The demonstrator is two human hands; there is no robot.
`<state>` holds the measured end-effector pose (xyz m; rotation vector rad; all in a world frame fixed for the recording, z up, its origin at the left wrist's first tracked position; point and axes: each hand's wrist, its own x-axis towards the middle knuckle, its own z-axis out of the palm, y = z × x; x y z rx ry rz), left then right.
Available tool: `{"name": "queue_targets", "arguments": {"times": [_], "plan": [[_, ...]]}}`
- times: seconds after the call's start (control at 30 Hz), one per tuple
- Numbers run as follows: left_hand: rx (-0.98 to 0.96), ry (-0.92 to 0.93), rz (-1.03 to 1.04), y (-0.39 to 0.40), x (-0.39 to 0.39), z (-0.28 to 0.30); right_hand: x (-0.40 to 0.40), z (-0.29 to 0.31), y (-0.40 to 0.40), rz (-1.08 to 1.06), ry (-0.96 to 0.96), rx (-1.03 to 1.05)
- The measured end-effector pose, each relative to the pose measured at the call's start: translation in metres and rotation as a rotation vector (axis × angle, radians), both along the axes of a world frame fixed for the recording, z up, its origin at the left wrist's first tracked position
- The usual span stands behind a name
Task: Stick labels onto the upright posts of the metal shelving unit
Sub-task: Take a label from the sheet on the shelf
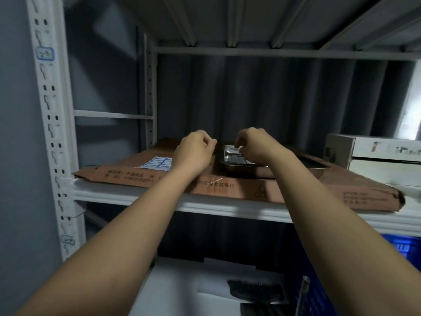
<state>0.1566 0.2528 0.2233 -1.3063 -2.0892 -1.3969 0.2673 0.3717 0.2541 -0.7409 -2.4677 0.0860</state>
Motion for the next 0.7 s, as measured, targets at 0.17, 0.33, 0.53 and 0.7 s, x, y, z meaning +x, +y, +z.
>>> {"name": "queue_targets", "arguments": {"times": [0.17, 0.33, 0.53, 0.7], "plan": [[0.116, 0.023, 0.060, -0.032, -0.018, -0.014, -0.019, -0.015, -0.041, 0.116, 0.206, 0.104], [0.266, -0.005, 0.146, -0.091, -0.048, -0.039, -0.053, -0.046, -0.101, 0.389, 0.388, 0.010], [0.314, -0.122, 0.347, -0.170, -0.103, -0.094, -0.112, -0.110, -0.167, 0.615, 0.415, -0.163], [0.239, -0.190, 0.423, -0.204, -0.148, -0.148, -0.171, -0.180, -0.195, 0.657, 0.282, -0.327]]}}
